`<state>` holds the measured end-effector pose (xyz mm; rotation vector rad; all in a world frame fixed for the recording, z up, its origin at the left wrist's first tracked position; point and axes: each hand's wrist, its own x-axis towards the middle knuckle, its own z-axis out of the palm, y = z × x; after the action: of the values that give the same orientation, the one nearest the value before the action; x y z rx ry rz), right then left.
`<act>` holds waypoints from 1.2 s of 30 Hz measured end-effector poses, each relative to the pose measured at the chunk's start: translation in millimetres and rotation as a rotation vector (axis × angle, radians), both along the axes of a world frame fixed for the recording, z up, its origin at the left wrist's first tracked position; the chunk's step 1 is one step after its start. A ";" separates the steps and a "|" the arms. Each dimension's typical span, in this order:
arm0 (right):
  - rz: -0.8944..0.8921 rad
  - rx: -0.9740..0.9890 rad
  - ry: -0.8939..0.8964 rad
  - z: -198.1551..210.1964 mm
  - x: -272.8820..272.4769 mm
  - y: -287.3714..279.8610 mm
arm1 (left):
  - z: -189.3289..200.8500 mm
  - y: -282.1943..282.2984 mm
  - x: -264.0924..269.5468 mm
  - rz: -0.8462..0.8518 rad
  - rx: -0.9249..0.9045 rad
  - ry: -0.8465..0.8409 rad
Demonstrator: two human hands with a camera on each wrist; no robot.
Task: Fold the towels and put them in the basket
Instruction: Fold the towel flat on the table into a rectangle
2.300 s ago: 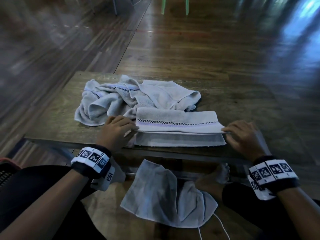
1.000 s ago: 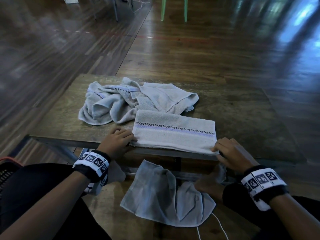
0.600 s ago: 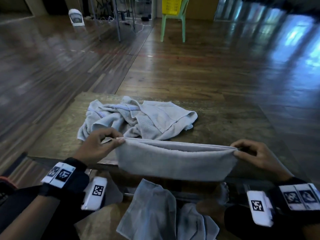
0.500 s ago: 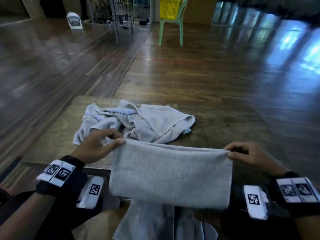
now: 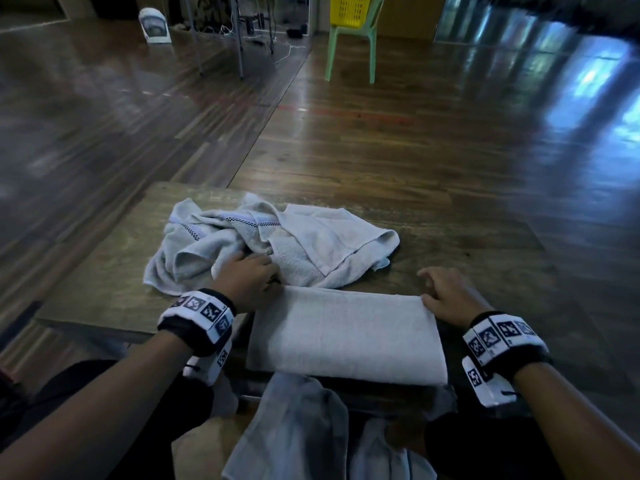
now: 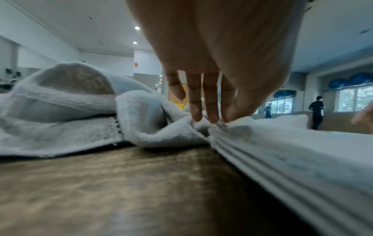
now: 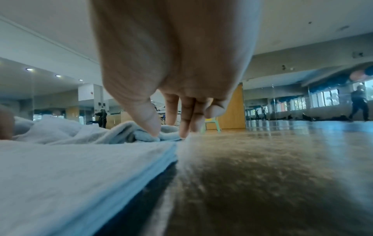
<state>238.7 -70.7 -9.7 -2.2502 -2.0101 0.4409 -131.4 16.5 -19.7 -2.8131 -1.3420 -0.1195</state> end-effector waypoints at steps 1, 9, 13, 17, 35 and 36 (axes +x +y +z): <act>0.024 0.036 -0.001 0.2 -4.9 0.7 | -3.0 -0.8 4.3 -0.033 0.013 -0.024; 0.291 -0.034 -0.234 -12.2 -55.0 9.2 | -8.4 -15.0 57.2 -0.096 -0.001 0.076; 0.278 0.000 -0.239 -10.7 -59.3 15.4 | -6.3 -11.3 63.7 -0.044 -0.027 0.061; 0.252 0.000 -0.180 -8.2 -58.9 17.4 | -7.5 -8.2 63.0 -0.010 -0.068 0.040; -0.036 -0.049 -0.234 -7.3 -23.0 9.7 | -3.2 -11.5 38.1 0.128 -0.031 0.041; -0.061 -0.043 -0.246 -6.2 -17.7 6.9 | -1.0 -11.3 32.2 0.158 -0.031 0.056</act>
<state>220.9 -63.8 -15.9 -2.4928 -2.0500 0.2114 -99.2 5.3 -20.8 -2.6990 -1.5594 -0.0168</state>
